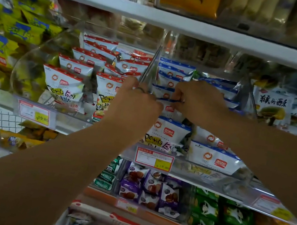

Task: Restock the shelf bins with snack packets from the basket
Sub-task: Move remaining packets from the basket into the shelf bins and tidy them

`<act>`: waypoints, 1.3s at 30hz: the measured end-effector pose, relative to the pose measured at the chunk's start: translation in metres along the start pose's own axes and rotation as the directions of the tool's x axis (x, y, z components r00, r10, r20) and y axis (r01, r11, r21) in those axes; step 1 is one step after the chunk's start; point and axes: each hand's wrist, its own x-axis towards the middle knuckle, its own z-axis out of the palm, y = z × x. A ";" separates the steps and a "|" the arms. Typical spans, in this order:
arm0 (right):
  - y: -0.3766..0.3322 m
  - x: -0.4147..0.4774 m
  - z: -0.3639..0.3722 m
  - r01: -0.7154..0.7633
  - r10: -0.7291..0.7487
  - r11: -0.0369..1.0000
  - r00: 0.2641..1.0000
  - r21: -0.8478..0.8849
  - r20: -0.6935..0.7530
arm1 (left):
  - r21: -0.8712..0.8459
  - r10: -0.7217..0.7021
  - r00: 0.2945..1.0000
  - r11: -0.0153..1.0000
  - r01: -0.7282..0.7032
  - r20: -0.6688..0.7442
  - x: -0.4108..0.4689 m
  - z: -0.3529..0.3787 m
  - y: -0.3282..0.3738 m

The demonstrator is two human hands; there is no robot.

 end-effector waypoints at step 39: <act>-0.041 -0.023 0.005 0.149 -0.253 0.962 0.799 0.229 0.545 | -0.200 -0.104 0.994 0.974 0.109 0.036 -0.016 0.001 -0.015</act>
